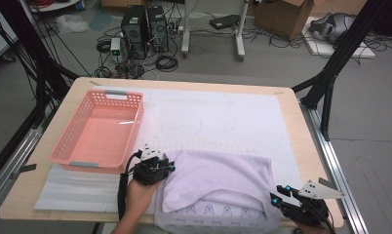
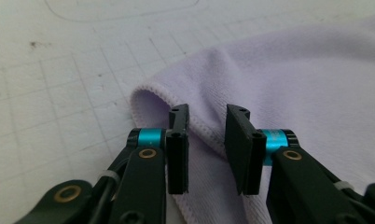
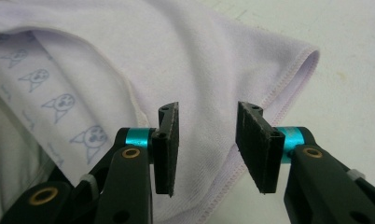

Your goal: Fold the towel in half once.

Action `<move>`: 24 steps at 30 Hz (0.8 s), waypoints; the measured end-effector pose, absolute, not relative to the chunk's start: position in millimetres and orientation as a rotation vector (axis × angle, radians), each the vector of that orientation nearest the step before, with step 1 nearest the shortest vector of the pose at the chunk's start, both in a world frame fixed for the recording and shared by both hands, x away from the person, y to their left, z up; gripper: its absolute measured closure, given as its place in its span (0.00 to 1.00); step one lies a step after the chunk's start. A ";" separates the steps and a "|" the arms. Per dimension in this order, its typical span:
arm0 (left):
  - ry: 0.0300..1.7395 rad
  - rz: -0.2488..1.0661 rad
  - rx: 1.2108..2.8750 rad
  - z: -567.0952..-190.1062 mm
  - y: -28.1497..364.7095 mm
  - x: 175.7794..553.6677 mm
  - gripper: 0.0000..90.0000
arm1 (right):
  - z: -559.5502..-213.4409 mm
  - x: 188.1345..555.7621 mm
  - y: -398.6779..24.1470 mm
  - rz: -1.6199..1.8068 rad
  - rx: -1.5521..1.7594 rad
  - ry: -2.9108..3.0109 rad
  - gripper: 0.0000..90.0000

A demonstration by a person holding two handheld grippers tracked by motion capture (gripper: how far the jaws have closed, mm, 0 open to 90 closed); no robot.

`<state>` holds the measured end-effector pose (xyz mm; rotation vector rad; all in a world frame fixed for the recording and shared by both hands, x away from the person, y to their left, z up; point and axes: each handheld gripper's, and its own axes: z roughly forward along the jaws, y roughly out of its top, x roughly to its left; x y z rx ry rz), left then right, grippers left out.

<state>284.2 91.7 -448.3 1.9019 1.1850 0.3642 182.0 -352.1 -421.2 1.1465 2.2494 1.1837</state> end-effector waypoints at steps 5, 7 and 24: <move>1.136 0.479 1.947 -449.7 81.7 284.7 0.85 | -423.9 185.0 -350.2 1.185 1.162 2.235 0.60; 1.140 0.490 1.941 -448.5 82.4 285.1 0.96 | -425.0 185.3 -349.3 1.177 1.170 2.232 0.61; 1.192 0.472 1.823 -445.5 108.5 282.2 0.61 | -442.6 218.3 -340.9 1.047 1.400 2.152 0.71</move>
